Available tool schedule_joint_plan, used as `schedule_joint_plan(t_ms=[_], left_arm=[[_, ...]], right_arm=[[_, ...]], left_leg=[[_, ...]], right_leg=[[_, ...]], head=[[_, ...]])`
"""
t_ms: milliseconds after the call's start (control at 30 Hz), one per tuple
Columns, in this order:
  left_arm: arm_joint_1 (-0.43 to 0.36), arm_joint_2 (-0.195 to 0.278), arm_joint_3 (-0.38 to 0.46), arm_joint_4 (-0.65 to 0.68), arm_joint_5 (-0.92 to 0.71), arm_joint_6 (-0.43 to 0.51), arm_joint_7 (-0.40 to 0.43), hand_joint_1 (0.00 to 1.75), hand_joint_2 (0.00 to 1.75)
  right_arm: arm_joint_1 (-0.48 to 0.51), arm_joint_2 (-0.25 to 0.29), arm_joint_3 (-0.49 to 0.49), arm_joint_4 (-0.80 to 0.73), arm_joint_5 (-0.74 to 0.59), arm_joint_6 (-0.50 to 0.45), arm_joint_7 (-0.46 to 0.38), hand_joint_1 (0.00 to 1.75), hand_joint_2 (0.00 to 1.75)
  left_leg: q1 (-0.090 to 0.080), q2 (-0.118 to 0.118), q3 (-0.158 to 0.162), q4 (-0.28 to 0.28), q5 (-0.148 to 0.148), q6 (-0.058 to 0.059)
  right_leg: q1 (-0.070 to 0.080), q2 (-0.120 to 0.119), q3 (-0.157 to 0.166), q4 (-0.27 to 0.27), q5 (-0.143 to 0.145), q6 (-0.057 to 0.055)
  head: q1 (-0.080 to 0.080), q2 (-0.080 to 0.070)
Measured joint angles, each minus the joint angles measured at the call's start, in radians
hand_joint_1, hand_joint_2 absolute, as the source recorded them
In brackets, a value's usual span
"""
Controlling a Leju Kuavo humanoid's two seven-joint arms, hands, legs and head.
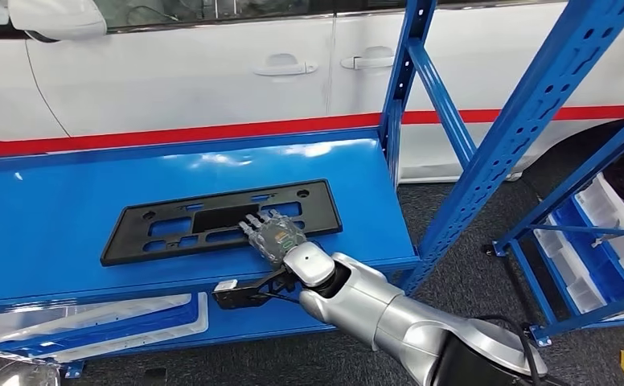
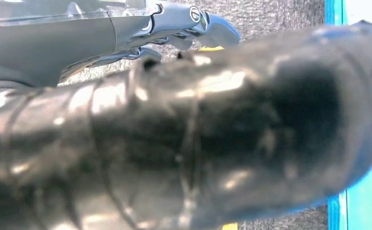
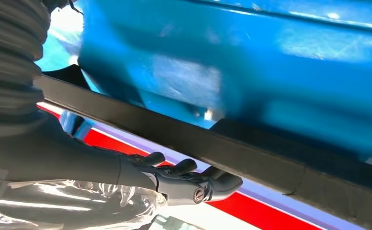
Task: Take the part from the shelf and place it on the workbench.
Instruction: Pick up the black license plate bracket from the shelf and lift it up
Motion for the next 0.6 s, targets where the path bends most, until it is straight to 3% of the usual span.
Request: schedule_joint_plan(t_ms=[100,133,167,200,267,333,467,500,533,600], left_arm=[[0.0,-0.001,0.0,0.0,0.0,0.002,0.006,0.0,0.0],[0.0,-0.001,-0.001,0.0,0.0,0.003,0.008,0.0,0.0],[0.0,-0.002,-0.001,0.0,0.0,0.003,0.01,0.0,0.0],[0.0,-0.002,-0.002,0.0,0.0,0.003,0.011,0.0,0.0],[0.0,-0.005,-0.004,0.0,0.001,0.003,0.013,0.0,0.0],[0.0,-0.007,-0.005,0.0,0.003,0.004,0.013,0.0,0.0],[0.002,-0.007,-0.006,0.0,0.008,0.004,0.013,0.0,0.0],[0.002,-0.007,-0.006,0.0,0.008,0.004,0.013,0.0,0.0],[0.003,-0.008,-0.007,0.0,0.008,0.004,0.013,0.0,0.0],[0.003,-0.008,-0.008,0.0,0.008,0.003,0.013,0.0,0.0]], right_arm=[[0.007,-0.004,-0.001,0.021,0.004,-0.052,0.011,0.0,1.75],[0.01,-0.004,-0.001,0.028,0.004,-0.066,0.012,0.0,1.75],[0.011,-0.005,-0.002,0.035,0.005,-0.077,0.011,0.0,1.75],[0.012,-0.005,-0.002,0.04,0.005,-0.087,0.011,0.0,1.75],[0.012,-0.005,-0.005,0.048,0.004,-0.103,0.008,0.0,1.75],[0.012,-0.004,-0.009,0.051,0.0,-0.12,0.002,0.0,1.75],[0.009,-0.003,-0.017,0.053,-0.005,-0.14,-0.002,0.0,1.75],[0.008,-0.002,-0.018,0.052,-0.006,-0.145,-0.002,0.0,1.75],[0.006,-0.002,-0.019,0.051,-0.006,-0.149,-0.002,0.0,1.75],[0.004,-0.001,-0.021,0.048,-0.009,-0.16,-0.002,0.0,1.75]], left_leg=[[0.0,0.009,-0.005,-0.004,0.007,0.013],[-0.001,0.012,-0.008,-0.004,0.009,0.014],[-0.001,0.013,-0.01,-0.003,0.01,0.014],[0.0,0.013,-0.013,-0.001,0.012,0.013],[0.001,0.009,-0.02,0.009,0.013,0.007],[-0.001,0.002,-0.029,0.023,0.011,-0.005],[0.001,-0.003,-0.036,0.024,0.015,-0.032],[0.002,-0.003,-0.043,0.039,0.003,-0.037],[0.003,-0.003,-0.059,0.073,-0.02,-0.04],[0.004,-0.002,-0.112,0.191,-0.085,-0.047]], right_leg=[[-0.001,-0.002,-0.078,0.167,-0.092,0.005],[-0.001,-0.002,-0.1,0.216,-0.11,0.007],[-0.002,-0.002,-0.105,0.234,-0.11,0.008],[-0.003,-0.003,-0.091,0.216,-0.095,0.009],[-0.007,-0.005,-0.019,0.096,-0.047,0.008],[-0.007,-0.004,0.03,0.007,-0.025,0.001],[-0.003,-0.005,0.034,-0.011,-0.013,-0.026],[-0.005,-0.006,0.035,-0.014,-0.008,-0.032],[-0.008,-0.007,0.035,-0.017,-0.004,-0.038],[-0.006,-0.008,0.031,-0.018,0.0,-0.043]], head=[[0.006,0.0],[0.006,0.0],[0.006,0.0],[0.007,0.0],[0.007,0.0],[0.006,0.0],[0.005,0.0],[0.004,0.0],[0.003,0.0],[0.001,0.0]])
